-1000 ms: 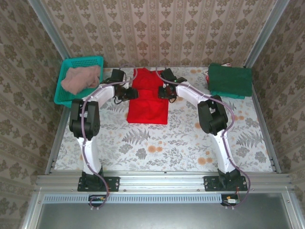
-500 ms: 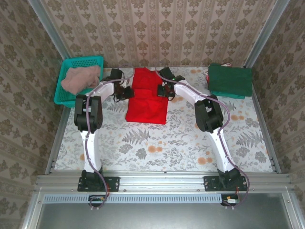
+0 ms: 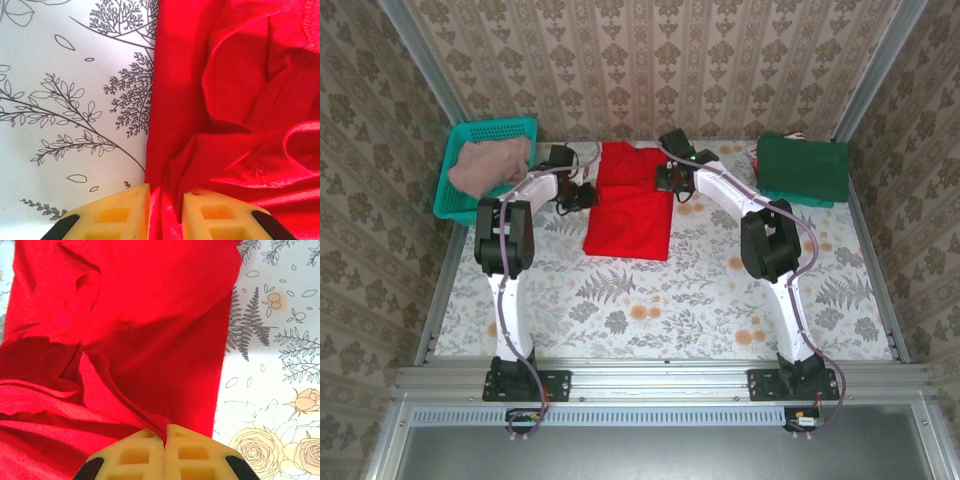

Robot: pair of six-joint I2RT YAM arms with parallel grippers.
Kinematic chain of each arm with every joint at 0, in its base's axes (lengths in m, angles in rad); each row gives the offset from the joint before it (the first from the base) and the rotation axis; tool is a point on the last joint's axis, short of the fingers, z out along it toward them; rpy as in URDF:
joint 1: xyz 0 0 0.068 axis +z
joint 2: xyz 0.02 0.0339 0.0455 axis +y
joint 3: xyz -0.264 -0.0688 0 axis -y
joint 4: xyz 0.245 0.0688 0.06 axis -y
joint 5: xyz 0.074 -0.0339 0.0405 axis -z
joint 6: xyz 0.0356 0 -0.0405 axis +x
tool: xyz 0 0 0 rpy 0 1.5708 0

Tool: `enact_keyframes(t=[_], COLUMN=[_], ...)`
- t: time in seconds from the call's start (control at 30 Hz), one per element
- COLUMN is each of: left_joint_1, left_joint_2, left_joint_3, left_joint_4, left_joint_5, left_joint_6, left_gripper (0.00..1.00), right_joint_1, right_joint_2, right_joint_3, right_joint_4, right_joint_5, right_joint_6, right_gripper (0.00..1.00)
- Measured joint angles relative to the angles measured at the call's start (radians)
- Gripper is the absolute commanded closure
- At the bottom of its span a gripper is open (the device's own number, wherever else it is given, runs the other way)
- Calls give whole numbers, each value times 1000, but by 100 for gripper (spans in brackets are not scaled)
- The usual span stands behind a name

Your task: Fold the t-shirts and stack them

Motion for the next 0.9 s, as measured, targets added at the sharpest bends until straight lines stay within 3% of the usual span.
enact_keyframes(t=[0.17, 0.23, 0.37, 0.43, 0.5, 0.67, 0.77, 0.9], left_joint_1=[4, 8, 13, 16, 17, 3, -31, -76], left_joint_2=[0, -2, -20, -53, -99, -306, -437, -486], left_joint_3=[-33, -33, -51, -84, -127, -300, -454, -628], left_joint_4=[22, 23, 22, 19, 13, 42, 103, 197], left_joint_5=[7, 11, 6, -1, -8, -34, -42, -19], left_joint_6=[0, 0, 3, 4, 2, -4, -28, -72], left_gripper=[79, 76, 66, 57, 54, 41, 39, 41], right_joint_1=[-29, -43, -62, -66, -61, 4, 92, 194], right_joint_2=[15, 23, 25, 20, -13, -270, -365, -371], right_joint_3=[-44, -44, -43, -45, -88, -455, -604, -702], right_joint_4=[16, 20, 17, 15, 19, 132, 209, 288], right_joint_5=[-4, -13, -13, -8, 3, -2, -18, -44], right_joint_6=[26, 33, 25, 13, 6, 14, 48, 96], right_gripper=[89, 69, 55, 54, 52, 49, 48, 49])
